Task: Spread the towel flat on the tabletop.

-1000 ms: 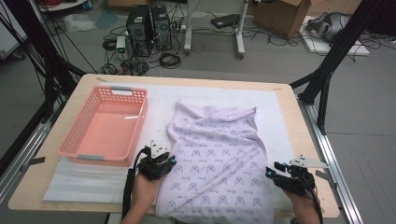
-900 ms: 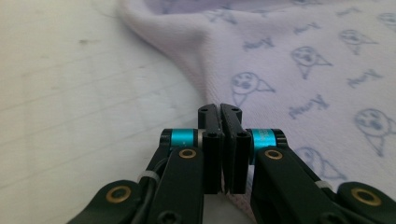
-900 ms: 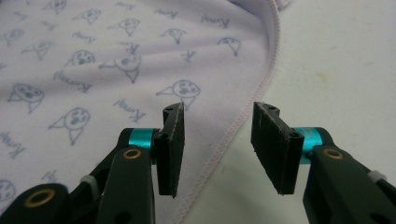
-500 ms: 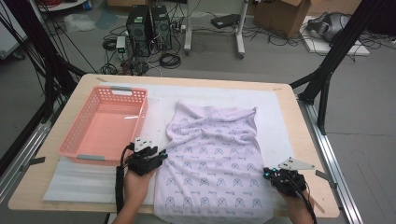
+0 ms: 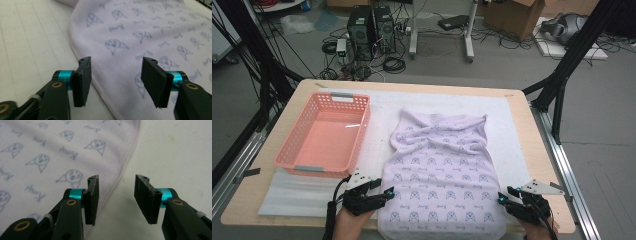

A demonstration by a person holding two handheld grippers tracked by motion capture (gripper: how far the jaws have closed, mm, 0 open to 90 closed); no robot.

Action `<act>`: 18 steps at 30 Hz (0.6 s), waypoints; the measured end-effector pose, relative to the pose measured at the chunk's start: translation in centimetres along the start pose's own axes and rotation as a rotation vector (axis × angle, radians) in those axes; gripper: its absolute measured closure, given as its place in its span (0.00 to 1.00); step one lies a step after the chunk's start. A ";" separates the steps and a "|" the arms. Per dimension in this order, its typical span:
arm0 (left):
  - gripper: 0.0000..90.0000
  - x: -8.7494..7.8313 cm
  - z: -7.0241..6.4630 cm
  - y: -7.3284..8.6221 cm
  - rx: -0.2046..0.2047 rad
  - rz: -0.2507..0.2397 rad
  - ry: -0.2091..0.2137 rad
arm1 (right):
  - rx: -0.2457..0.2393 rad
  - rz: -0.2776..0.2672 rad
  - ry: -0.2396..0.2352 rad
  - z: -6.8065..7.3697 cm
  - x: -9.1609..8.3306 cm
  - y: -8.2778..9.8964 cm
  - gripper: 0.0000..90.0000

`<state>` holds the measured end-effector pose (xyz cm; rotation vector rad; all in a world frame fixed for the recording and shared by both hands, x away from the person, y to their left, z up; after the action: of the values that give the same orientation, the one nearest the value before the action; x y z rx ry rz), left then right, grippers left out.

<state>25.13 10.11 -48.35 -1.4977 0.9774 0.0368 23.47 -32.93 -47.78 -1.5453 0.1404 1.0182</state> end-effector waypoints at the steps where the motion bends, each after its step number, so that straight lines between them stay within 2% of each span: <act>1: 0.42 -0.2 -0.1 0.2 0.010 -0.008 0.000 | -0.002 0.006 -0.002 0.1 -0.1 0.2 0.59; 2: 0.42 -0.3 -0.2 0.3 0.016 -0.007 0.009 | -0.007 0.012 -0.008 0.3 -0.2 0.3 0.59; 4: 0.46 -0.5 -0.5 0.6 0.036 -0.008 -0.002 | -0.024 0.019 -0.008 0.5 -0.2 0.6 0.59; 7: 0.62 -0.9 -0.8 1.3 0.077 -0.027 -0.028 | -0.046 0.017 -0.009 0.9 -0.4 0.8 0.65; 9: 0.77 -1.1 -0.8 1.6 0.108 -0.041 -0.067 | -0.051 0.020 -0.015 1.2 -0.3 0.8 0.74; 10: 0.83 -1.2 -0.9 1.7 0.106 -0.046 -0.075 | -0.055 0.023 -0.019 1.3 -0.3 0.7 0.85; 11: 0.89 -1.3 -1.0 1.8 0.099 -0.040 -0.060 | -0.055 0.031 -0.035 1.5 -0.2 0.6 0.97; 12: 0.96 -1.4 -1.0 1.8 0.093 -0.034 -0.062 | -0.059 0.037 -0.028 1.6 -0.2 0.6 0.97; 14: 0.97 -1.6 -1.1 1.9 0.085 -0.020 -0.058 | -0.060 0.041 -0.014 1.8 -0.3 0.6 0.98; 18: 0.97 -2.6 -0.8 2.3 0.020 -0.001 -0.027 | -0.014 0.034 -0.054 1.5 -1.4 1.5 0.98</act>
<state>21.74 11.21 -48.63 -1.4760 0.9533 0.0464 20.93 -32.66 -47.85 -1.5313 0.1231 1.0887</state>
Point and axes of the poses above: each handheld gripper's, and its own axes: x roughly forward along the jaws, y roughly out of its underside, z roughly to its left, the point moved 5 cm from there along x, roughly forward along the jaws, and after that the axes turned 5 degrees about -y, right-handed, at the moved point
